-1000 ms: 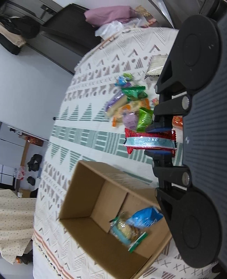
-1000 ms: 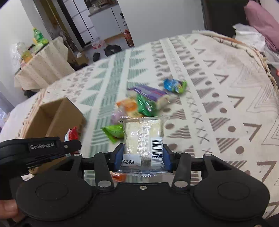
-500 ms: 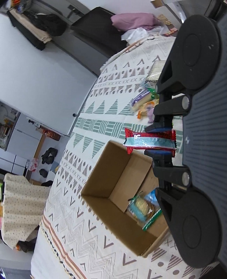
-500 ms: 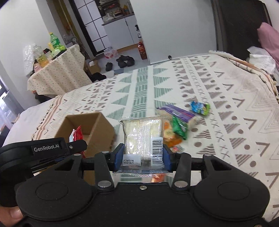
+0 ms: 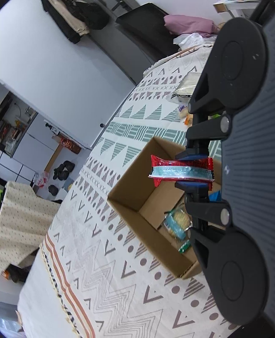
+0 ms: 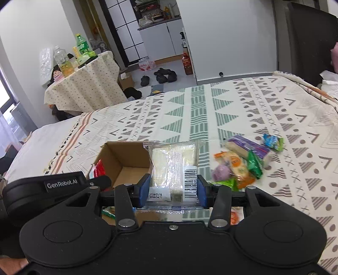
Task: Organize snacks
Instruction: 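Carry both snacks over the box and open both grippers to release them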
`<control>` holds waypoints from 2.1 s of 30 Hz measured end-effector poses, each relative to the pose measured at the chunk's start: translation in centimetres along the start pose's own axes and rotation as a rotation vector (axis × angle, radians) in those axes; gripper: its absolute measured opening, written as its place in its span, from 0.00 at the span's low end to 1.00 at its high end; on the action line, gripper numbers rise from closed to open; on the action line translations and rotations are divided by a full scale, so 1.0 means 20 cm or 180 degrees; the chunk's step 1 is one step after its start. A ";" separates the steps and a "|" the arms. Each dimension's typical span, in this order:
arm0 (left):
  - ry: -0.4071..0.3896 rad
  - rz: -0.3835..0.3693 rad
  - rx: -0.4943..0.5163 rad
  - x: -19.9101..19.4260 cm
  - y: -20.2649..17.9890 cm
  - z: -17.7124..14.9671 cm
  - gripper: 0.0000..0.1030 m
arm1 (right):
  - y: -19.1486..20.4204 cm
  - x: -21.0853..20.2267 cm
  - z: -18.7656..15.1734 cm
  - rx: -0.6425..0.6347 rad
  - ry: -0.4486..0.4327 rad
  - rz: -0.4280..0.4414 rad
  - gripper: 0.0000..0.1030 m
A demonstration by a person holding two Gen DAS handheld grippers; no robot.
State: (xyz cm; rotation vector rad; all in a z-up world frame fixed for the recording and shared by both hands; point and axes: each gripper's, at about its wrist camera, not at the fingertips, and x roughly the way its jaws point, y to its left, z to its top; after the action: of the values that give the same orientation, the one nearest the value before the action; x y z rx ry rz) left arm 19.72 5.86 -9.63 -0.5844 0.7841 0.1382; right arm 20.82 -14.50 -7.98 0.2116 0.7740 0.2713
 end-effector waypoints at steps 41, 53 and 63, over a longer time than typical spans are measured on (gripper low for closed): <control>0.0174 0.0415 -0.0400 0.11 0.17 0.02 0.82 | 0.06 0.14 0.00 0.0276 0.0232 0.0005 0.73; 0.0166 0.0367 0.0047 0.07 -0.10 -0.10 0.85 | -0.26 -0.08 -0.05 0.0434 0.0089 -0.0284 0.86; 0.0265 0.0323 0.0435 0.10 -0.31 -0.23 0.86 | -0.50 -0.16 -0.12 0.0611 0.0084 -0.0349 0.88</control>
State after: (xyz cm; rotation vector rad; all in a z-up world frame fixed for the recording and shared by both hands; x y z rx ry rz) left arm 20.23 -2.04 -10.88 -0.4234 0.8970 0.1529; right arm 18.55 -24.85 -10.38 0.3458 0.8352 0.0958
